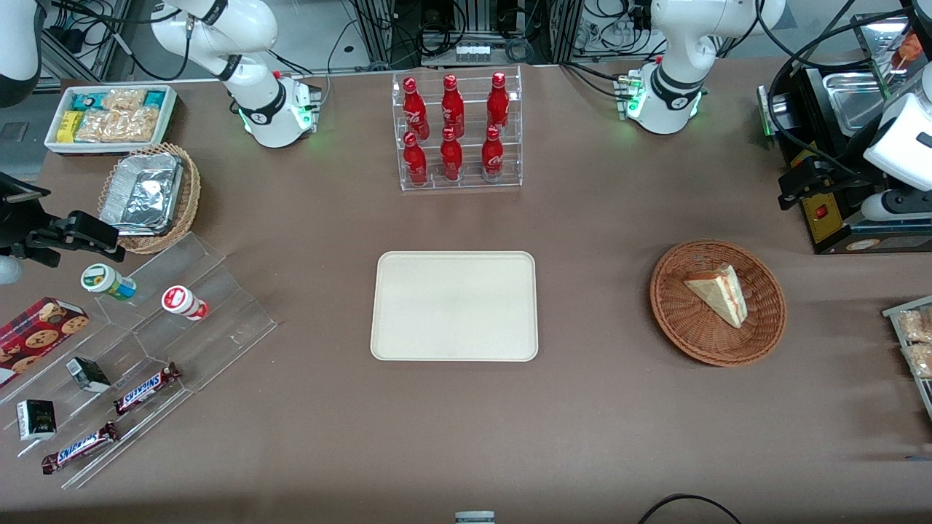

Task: Place sandwich from basket to tray
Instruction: 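Move the left gripper over the wicker basket holding the sandwich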

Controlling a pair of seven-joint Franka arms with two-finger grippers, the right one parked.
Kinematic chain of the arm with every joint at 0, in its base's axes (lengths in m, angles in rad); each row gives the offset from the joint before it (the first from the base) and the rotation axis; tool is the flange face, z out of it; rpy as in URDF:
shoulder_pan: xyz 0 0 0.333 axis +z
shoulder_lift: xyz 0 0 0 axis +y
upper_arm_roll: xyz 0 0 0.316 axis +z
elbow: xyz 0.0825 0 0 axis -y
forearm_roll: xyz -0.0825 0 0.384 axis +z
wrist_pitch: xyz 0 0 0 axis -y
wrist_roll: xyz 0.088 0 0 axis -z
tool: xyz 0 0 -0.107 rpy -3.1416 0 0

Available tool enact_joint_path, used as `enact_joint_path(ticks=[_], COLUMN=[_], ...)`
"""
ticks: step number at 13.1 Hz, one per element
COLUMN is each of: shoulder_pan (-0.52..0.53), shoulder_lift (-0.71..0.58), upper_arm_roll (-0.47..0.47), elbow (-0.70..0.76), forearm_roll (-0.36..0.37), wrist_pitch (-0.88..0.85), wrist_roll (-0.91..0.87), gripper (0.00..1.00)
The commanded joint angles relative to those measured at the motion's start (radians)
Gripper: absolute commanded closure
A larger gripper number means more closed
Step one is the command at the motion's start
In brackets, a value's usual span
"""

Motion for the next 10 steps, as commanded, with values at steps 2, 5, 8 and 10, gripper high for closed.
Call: enact_joint_path(ticks=[2, 5, 8, 10], shoulder_pan=[-0.004, 0.012, 0.030, 0.081], shoulder_lift=[-0.010, 0.007, 0.045, 0.085], upper_arm_roll=[0.003, 0.007, 0.018, 0.018], elbow=[0.005, 0.004, -0.008, -0.012], forearm_roll=[0.003, 0.003, 0.003, 0.004], wrist_pitch=[-0.031, -0.029, -0.028, -0.014], wrist_roll=[0.006, 0.007, -0.001, -0.008], gripper=[0.00, 0.00, 0.00, 0.00])
